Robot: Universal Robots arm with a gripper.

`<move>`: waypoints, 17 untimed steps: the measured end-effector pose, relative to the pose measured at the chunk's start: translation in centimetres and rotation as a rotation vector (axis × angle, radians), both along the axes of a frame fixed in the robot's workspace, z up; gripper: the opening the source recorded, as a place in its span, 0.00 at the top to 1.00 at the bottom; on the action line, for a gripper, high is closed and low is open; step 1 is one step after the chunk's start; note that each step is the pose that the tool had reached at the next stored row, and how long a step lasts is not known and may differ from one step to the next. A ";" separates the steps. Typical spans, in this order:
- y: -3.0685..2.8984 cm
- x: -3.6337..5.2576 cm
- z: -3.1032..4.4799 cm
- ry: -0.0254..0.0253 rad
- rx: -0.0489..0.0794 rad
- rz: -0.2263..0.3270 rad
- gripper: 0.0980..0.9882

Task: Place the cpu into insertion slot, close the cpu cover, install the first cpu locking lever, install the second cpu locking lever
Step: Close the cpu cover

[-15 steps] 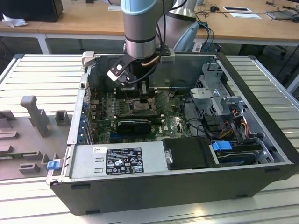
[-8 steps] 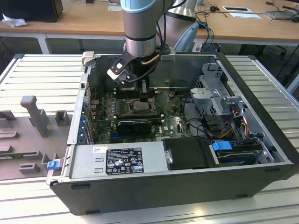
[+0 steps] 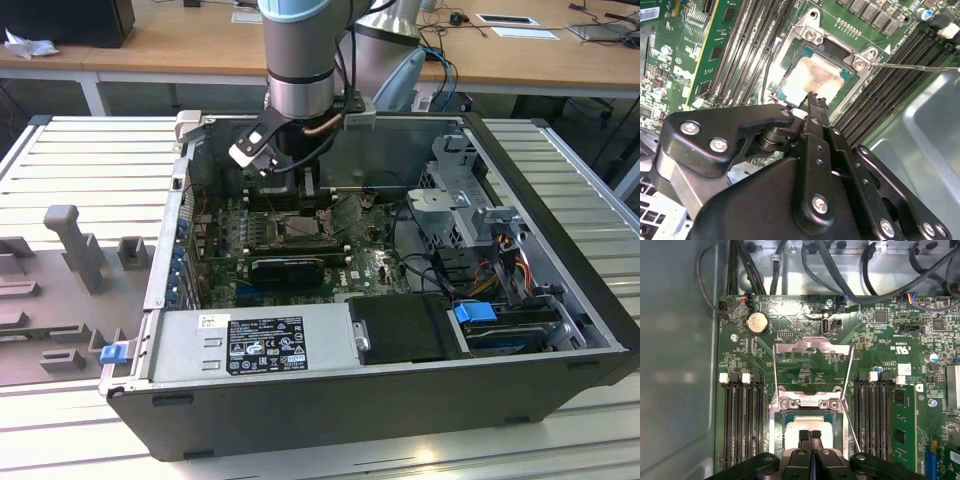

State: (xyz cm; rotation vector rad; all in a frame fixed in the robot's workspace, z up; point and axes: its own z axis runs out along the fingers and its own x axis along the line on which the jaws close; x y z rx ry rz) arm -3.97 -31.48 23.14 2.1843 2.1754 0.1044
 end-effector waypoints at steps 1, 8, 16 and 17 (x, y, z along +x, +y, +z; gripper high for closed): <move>0.00 0.00 0.18 -0.0001 0.000 0.000 0.99; 0.06 0.00 1.73 -0.0001 0.000 0.000 0.99; 0.19 0.00 3.25 -0.0002 0.000 0.000 0.99; 0.19 0.05 3.30 -0.0001 0.000 0.000 0.99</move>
